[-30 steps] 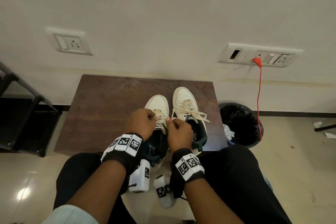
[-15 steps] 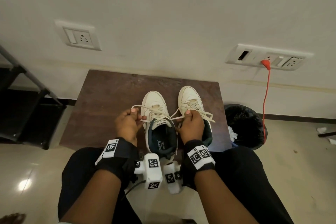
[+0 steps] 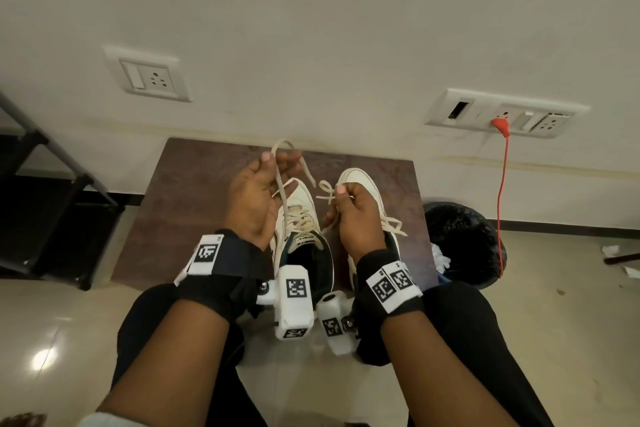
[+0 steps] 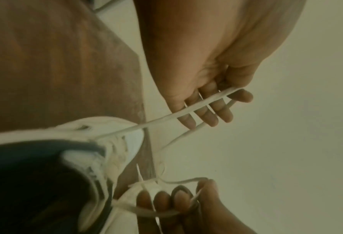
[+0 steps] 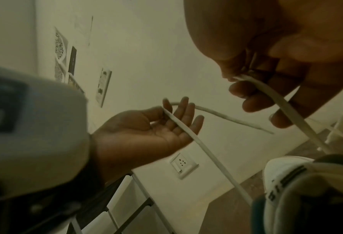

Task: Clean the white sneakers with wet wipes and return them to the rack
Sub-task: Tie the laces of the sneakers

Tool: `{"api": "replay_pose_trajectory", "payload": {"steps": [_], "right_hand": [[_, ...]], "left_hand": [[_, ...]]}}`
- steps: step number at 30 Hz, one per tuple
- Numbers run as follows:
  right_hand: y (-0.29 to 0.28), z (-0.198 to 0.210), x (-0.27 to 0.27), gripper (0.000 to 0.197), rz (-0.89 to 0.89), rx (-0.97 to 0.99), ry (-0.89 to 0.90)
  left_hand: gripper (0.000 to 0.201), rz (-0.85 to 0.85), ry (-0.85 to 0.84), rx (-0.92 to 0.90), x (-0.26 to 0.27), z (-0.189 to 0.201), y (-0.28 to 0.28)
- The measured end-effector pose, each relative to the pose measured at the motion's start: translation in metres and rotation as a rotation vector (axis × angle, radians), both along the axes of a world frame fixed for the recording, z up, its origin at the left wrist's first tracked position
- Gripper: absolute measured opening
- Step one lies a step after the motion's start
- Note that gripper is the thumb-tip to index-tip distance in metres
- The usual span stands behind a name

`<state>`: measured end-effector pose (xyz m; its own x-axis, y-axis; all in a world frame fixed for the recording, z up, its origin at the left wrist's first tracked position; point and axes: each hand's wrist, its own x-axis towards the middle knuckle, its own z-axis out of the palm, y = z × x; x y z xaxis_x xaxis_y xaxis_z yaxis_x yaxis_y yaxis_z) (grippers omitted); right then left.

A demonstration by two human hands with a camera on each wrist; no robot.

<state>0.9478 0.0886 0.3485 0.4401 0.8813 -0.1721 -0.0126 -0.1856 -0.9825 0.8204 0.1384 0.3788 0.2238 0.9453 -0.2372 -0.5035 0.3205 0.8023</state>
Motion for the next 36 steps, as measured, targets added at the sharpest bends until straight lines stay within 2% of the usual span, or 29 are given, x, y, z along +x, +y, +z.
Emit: {"api": "replay_pose_trajectory", "payload": {"steps": [4,7,9,11,12,15,17,19,22,27,29,32,34,36], "right_hand": [[0.003,0.010,-0.001,0.017,0.147,-0.016,-0.062],[0.006,0.025,-0.004,0.019,0.372,-0.029,-0.113],[0.010,0.032,-0.005,0.012,0.434,0.001,-0.225],[0.013,0.038,-0.006,0.009,0.457,0.018,-0.287],[0.013,0.042,-0.006,0.011,0.473,0.012,-0.299],[0.012,0.045,-0.002,0.045,0.477,-0.029,-0.335],[0.011,0.043,0.001,0.047,0.453,-0.060,-0.380],[0.014,0.039,0.004,0.042,0.406,-0.076,-0.418],[0.017,0.036,0.005,0.043,0.333,-0.064,-0.481],[0.019,0.038,0.003,0.031,0.337,-0.054,-0.500],[0.017,0.041,0.002,0.024,0.336,-0.040,-0.492],[0.014,0.044,0.003,0.028,0.332,0.004,-0.515],[0.014,0.044,0.002,0.028,0.315,0.014,-0.506],[0.014,0.044,0.002,0.028,0.293,0.010,-0.476]], "left_hand": [[0.022,-0.104,0.307,0.218,0.007,0.021,0.011],[0.021,-0.311,0.609,0.386,0.014,0.025,0.015],[0.020,-0.438,0.726,0.463,0.017,0.030,0.015],[0.020,-0.480,0.783,0.514,0.017,0.033,0.015],[0.022,-0.484,0.814,0.525,0.015,0.032,0.016],[0.042,-0.536,0.909,0.458,0.004,0.023,0.017],[0.052,-0.580,0.973,0.362,-0.006,0.016,0.013],[0.052,-0.572,0.923,0.240,-0.015,0.010,0.008],[0.035,-0.554,0.735,0.064,-0.023,0.002,-0.001],[0.002,-0.492,0.762,0.193,-0.023,-0.015,-0.008],[0.008,-0.420,0.800,0.214,-0.019,-0.018,-0.008],[0.010,-0.341,0.848,0.241,-0.014,-0.020,-0.009],[0.017,-0.298,0.745,0.218,-0.011,-0.017,-0.010],[0.027,-0.230,0.549,0.149,-0.008,-0.013,-0.011]]}}
